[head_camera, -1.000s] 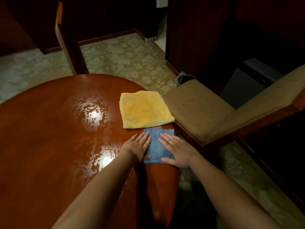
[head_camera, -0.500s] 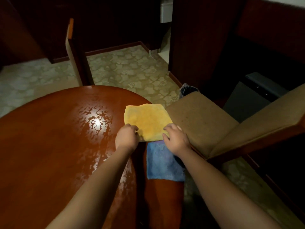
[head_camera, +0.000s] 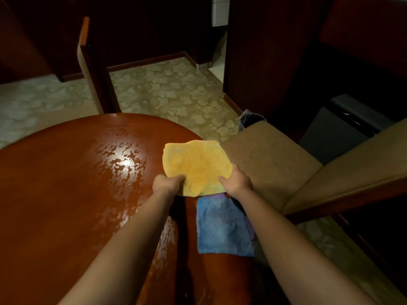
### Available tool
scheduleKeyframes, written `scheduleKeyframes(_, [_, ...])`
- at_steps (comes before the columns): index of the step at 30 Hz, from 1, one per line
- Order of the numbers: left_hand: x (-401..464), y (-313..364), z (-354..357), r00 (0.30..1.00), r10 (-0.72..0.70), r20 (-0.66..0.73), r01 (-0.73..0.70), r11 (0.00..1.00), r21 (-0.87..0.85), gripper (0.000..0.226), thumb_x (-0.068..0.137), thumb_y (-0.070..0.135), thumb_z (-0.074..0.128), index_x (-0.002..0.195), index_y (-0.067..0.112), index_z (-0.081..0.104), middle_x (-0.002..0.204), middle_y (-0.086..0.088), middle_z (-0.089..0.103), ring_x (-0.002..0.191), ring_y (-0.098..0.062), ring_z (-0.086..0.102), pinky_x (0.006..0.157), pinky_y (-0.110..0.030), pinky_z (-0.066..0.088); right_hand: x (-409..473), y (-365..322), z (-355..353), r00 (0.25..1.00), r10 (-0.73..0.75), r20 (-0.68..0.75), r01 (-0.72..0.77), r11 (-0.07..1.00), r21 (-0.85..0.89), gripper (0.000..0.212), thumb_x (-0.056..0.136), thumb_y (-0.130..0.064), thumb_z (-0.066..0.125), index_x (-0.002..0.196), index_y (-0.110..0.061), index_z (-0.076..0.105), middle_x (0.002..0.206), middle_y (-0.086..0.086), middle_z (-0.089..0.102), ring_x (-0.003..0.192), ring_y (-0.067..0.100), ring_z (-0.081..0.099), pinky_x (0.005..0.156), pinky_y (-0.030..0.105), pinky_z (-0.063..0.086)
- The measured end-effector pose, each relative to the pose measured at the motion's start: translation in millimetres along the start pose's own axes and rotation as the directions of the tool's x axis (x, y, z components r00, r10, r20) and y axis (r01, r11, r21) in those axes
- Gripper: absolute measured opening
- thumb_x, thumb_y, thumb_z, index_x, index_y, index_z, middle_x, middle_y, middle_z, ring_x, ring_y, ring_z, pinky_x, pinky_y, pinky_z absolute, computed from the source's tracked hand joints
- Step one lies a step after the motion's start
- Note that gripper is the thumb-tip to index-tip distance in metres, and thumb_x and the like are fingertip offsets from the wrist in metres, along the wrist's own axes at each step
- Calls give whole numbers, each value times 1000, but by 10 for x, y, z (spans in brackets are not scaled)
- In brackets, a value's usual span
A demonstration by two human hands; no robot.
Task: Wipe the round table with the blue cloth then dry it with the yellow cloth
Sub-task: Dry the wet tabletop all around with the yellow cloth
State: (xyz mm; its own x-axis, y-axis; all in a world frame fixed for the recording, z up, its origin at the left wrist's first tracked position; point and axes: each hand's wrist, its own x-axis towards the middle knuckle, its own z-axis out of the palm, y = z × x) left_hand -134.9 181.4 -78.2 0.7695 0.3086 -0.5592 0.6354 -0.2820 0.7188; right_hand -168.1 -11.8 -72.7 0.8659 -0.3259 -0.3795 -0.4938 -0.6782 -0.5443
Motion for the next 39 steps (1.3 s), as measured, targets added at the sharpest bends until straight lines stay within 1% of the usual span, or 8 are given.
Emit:
scheduleKeyframes(5, [-165,136,3,989,136,62,-131,988,-77,33,83,12,62,115,11,52,109,-10,60,96,-28,61,79,-40,55,-68,-101,-107,995,-34,-92,19,987,-158,45,90,-30,56,132,-16,48,135,11,45,125,30,39,100,32,34])
scheduleKeyframes(11, [-540,303,-210,951,255,177,-205,944,-258,27,88,-3,49,106,16,45,107,-10,57,97,-27,59,80,-42,55,-255,-328,-140,983,-80,-167,105,984,144,26,89,-2,41,111,-14,49,125,11,43,87,22,47,71,26,37])
scheduleKeyframes(15, [-781,485,-530,951,248,184,-148,889,-434,34,83,-4,50,113,12,48,114,-18,60,104,-36,59,84,-50,53,-484,-603,-205,980,-100,-173,144,953,267,27,87,1,40,105,-20,41,113,10,55,89,23,50,66,28,35])
scheduleKeyframes(23, [-1396,665,-1545,932,327,157,-196,818,-541,36,78,0,52,114,5,50,105,-18,61,102,-39,60,74,-41,53,-1271,-1181,68,976,-98,196,4,903,431,42,99,-35,39,131,-10,51,131,12,54,115,29,52,96,39,44])
scheduleKeyframes(28, [-1755,457,-2251,923,303,239,-108,798,-593,60,69,8,56,128,7,47,112,-19,61,99,-34,61,68,-36,50,-1980,-1433,338,855,-14,518,-375,673,638,67,88,-73,29,124,-22,56,116,10,64,98,32,61,76,39,50])
scheduleKeyframes(32, [-2013,185,-2713,917,279,284,-87,837,-541,38,84,13,53,122,8,50,96,-12,63,83,-27,61,65,-31,49,-2498,-1606,594,712,-133,689,-559,486,672,79,83,-74,42,122,-7,58,118,21,61,85,39,65,63,39,56])
scheduleKeyframes(36, [-2070,-99,-3177,896,320,309,-140,862,-487,38,87,27,61,119,9,54,102,-12,67,91,-27,64,81,-37,53,-2838,-1783,808,805,-148,574,-391,596,702,40,95,-39,50,107,-4,65,76,7,69,50,13,64,41,20,48])
scheduleKeyframes(39, [-2033,-435,-3554,894,374,245,-262,882,-392,49,81,33,72,121,9,58,111,-12,68,97,-28,66,89,-46,53,-2985,-1799,991,945,-52,324,-210,665,717,31,93,-24,58,118,-6,61,102,12,70,82,25,68,68,36,57])
